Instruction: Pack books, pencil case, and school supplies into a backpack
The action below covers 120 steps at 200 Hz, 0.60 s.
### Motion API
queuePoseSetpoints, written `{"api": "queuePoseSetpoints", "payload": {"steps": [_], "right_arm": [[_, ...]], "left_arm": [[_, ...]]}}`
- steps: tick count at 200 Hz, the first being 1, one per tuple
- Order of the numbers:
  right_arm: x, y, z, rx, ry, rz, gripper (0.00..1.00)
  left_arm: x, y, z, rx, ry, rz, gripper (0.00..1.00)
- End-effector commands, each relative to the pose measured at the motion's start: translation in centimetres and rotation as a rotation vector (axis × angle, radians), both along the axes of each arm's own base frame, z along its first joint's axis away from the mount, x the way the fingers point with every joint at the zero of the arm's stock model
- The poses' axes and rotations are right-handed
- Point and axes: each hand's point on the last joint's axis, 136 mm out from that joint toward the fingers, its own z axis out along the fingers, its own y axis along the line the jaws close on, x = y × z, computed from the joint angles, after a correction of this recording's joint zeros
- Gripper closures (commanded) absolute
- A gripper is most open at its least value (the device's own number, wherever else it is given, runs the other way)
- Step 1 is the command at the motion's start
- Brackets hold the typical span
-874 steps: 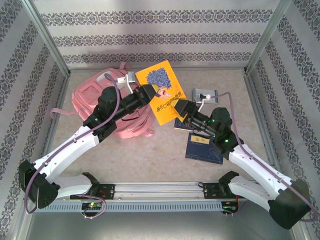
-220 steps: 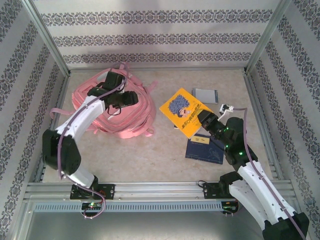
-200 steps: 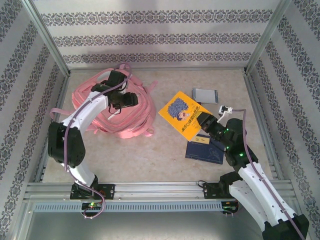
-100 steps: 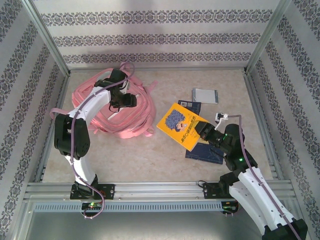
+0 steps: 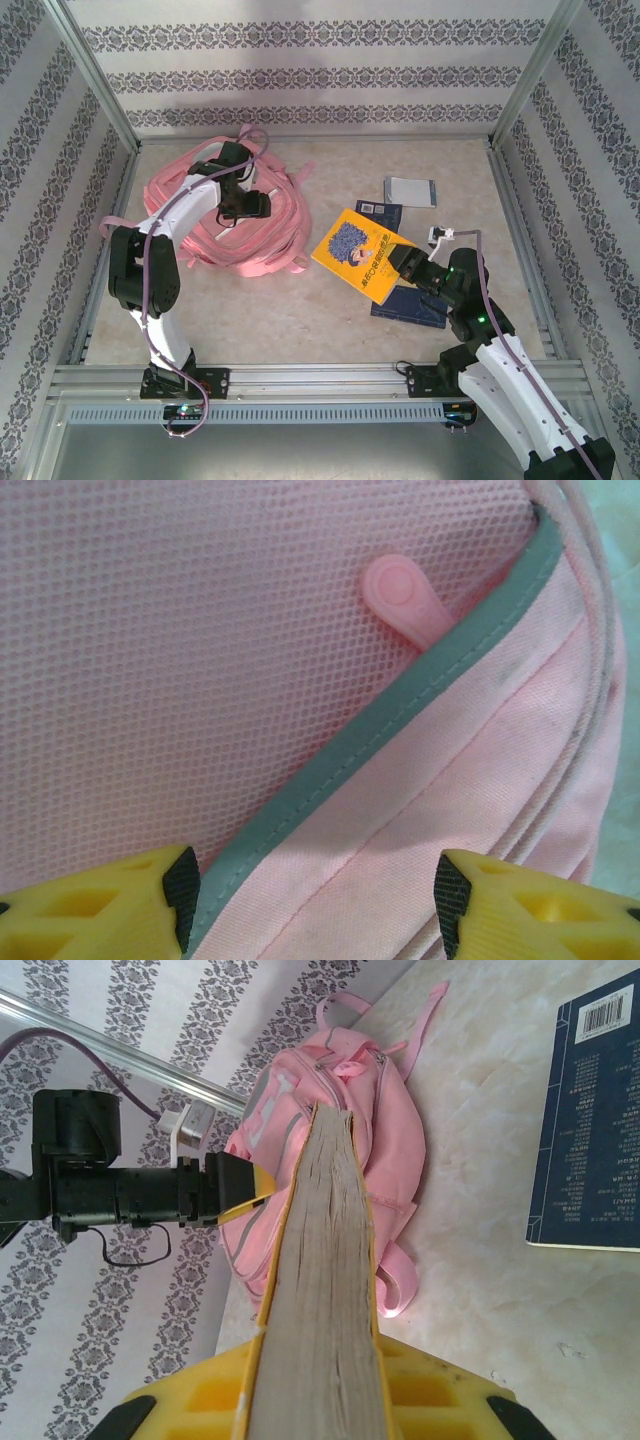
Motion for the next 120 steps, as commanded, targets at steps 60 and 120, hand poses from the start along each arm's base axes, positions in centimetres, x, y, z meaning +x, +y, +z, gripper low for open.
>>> {"api": "queuePoseSetpoints", "payload": {"steps": [60, 120], "right_arm": [[0.2, 0.4, 1.7, 0.011, -0.085, 0.035, 1.0], [0.6, 0.5, 1.4, -0.002, -0.079, 0.038, 1.0]], "left_arm": [[-0.6, 0.0, -0.5, -0.113, 0.031, 0.013, 0.34], [-1.7, -4.1, -0.8, -0.374, 0.08, -0.04, 0.57]]}}
